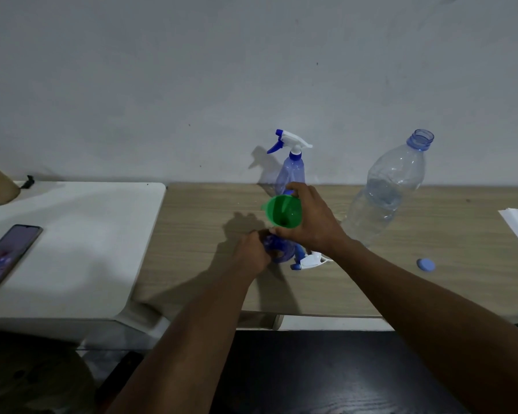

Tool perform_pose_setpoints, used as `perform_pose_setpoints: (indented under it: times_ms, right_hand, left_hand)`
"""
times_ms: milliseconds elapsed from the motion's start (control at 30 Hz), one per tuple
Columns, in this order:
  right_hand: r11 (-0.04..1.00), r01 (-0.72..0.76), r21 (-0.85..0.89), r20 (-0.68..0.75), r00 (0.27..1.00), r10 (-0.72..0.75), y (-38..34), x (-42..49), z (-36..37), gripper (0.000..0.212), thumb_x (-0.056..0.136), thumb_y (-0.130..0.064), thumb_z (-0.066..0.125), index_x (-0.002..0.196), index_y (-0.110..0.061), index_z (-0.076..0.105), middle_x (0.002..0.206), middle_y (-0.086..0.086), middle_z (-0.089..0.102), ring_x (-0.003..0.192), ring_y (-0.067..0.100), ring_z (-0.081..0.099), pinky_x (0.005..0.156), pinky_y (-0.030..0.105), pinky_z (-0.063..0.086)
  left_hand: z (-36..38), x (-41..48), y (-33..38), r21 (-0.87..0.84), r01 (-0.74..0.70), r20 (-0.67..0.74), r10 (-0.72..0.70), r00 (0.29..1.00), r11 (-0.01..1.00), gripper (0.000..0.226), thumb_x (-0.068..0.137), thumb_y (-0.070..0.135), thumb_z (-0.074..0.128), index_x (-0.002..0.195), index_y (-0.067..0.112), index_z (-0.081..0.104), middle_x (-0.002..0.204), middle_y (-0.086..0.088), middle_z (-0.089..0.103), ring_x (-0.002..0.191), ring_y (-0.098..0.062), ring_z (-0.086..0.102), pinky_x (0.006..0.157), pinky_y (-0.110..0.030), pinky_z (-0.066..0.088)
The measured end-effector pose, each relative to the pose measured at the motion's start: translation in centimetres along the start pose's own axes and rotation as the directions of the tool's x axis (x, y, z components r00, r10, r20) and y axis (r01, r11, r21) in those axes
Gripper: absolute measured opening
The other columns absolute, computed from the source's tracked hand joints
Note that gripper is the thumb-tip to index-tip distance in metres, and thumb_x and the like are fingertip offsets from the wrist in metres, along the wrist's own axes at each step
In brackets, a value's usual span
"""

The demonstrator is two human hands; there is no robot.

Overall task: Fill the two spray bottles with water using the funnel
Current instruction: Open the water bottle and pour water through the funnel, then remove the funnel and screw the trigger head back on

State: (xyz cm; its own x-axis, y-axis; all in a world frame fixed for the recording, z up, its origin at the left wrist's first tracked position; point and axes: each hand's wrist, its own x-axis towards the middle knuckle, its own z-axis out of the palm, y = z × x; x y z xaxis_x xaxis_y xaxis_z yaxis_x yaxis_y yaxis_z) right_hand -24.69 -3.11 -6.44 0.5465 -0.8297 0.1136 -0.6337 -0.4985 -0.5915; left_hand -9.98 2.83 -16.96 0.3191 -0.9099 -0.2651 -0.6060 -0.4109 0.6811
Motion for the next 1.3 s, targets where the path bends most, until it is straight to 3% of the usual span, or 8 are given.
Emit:
perform_pose_setpoints:
  times_ms: [200, 400, 667, 800, 933, 1100, 1200, 1300]
  right_hand:
    - [0.997, -0.026, -0.067, 0.091, 0.995, 0.032, 0.9, 0.6, -0.9, 0.096, 0.063, -0.051, 0.082, 0.143, -0.028, 0.033, 0.132, 0.007, 0.039, 0.115, 0.028, 0.05, 0.092, 0.043, 0.052]
    - [0.986, -0.062, -0.155, 0.211, 0.973, 0.094, 0.8, 1.4, -2.0, 0.084, 0.069, -0.051, 0.078, 0.14, -0.027, 0.04, 0.127, 0.009, 0.044, 0.116, 0.026, 0.043, 0.096, 0.044, 0.048]
    - [0.969, -0.239, 0.058, 0.217, 0.951, 0.221, 1.9, 1.5, -2.4, 0.078, 0.068, -0.043, 0.082, 0.135, -0.022, 0.048, 0.117, 0.003, 0.05, 0.106, 0.02, 0.054, 0.079, 0.029, 0.049]
    - [0.841, -0.447, 0.305, 0.283, 0.886, 0.368, 3.6, 0.1, -2.1, 0.063, 0.073, -0.023, 0.08, 0.127, -0.014, 0.049, 0.108, 0.005, 0.062, 0.094, 0.018, 0.063, 0.069, 0.027, 0.052]
    - [0.752, -0.528, 0.395, 0.269, 0.849, 0.455, 5.8, -2.5, -1.4, 0.059, 0.071, -0.012, 0.082, 0.119, -0.006, 0.049, 0.103, 0.008, 0.061, 0.082, 0.013, 0.06, 0.065, 0.026, 0.049]
    - [0.82, -0.494, 0.287, 0.13, 0.869, 0.478, 8.1, -6.5, -0.1, 0.061, 0.065, -0.033, 0.089, 0.11, -0.016, 0.053, 0.098, 0.0, 0.059, 0.087, 0.013, 0.059, 0.072, 0.03, 0.052]
    - [0.841, -0.482, 0.247, 0.121, 0.876, 0.466, 9.3, -9.1, 1.4, 0.063, 0.064, -0.041, 0.089, 0.109, -0.02, 0.051, 0.101, -0.001, 0.06, 0.09, 0.013, 0.058, 0.07, 0.026, 0.048]
    - [0.832, -0.523, 0.185, 0.123, 0.852, 0.508, 10.3, -10.9, 3.0, 0.069, 0.062, -0.051, 0.087, 0.111, -0.023, 0.049, 0.107, -0.002, 0.06, 0.095, 0.017, 0.058, 0.082, 0.034, 0.05]
  left_hand:
    - [-0.2, -0.6, 0.5, -0.02, -0.01, 0.013, 0.01, 1.0, 1.0, 0.057, 0.076, 0.036, 0.084, 0.128, 0.029, 0.064, 0.115, 0.001, 0.07, 0.103, -0.021, 0.065, 0.085, -0.034, 0.053]
    - [-0.3, -0.8, 0.7, -0.001, -0.038, 0.017, 0.038, 0.999, 0.999, 0.056, 0.081, 0.02, 0.078, 0.133, 0.029, 0.062, 0.119, -0.001, 0.071, 0.107, -0.022, 0.066, 0.088, -0.034, 0.053]
    - [-0.3, -0.9, 0.9, 0.025, -0.042, 0.015, 0.042, 0.999, 0.999, 0.052, 0.081, 0.029, 0.078, 0.131, 0.025, 0.063, 0.114, -0.003, 0.073, 0.104, -0.024, 0.066, 0.079, -0.029, 0.045]
    - [-0.3, -1.3, 0.7, 0.006, -0.062, -0.04, 0.062, 0.997, 0.998, 0.047, 0.077, 0.029, 0.083, 0.121, 0.021, 0.069, 0.108, -0.005, 0.073, 0.101, -0.026, 0.067, 0.076, -0.027, 0.043]
    - [-0.3, -1.5, 0.8, -0.017, -0.089, -0.044, 0.088, 0.995, 0.996, 0.058, 0.076, 0.027, 0.084, 0.13, 0.024, 0.065, 0.113, -0.005, 0.071, 0.102, -0.026, 0.065, 0.081, -0.029, 0.047]
    - [-0.2, -1.5, 0.7, -0.017, -0.087, -0.054, 0.086, 0.995, 0.996, 0.059, 0.079, 0.027, 0.083, 0.134, 0.023, 0.063, 0.115, -0.005, 0.07, 0.103, -0.025, 0.065, 0.085, -0.032, 0.049]
    - [-0.2, -1.6, 0.8, -0.02, -0.074, -0.057, 0.073, 0.996, 0.997, 0.057, 0.08, 0.024, 0.082, 0.133, 0.021, 0.063, 0.114, -0.005, 0.07, 0.103, -0.025, 0.065, 0.085, -0.031, 0.048]
    - [-0.2, -1.8, 0.9, -0.03, -0.064, -0.061, 0.062, 0.996, 0.998, 0.057, 0.08, 0.024, 0.082, 0.133, 0.02, 0.063, 0.116, -0.005, 0.069, 0.104, -0.025, 0.065, 0.085, -0.032, 0.049]
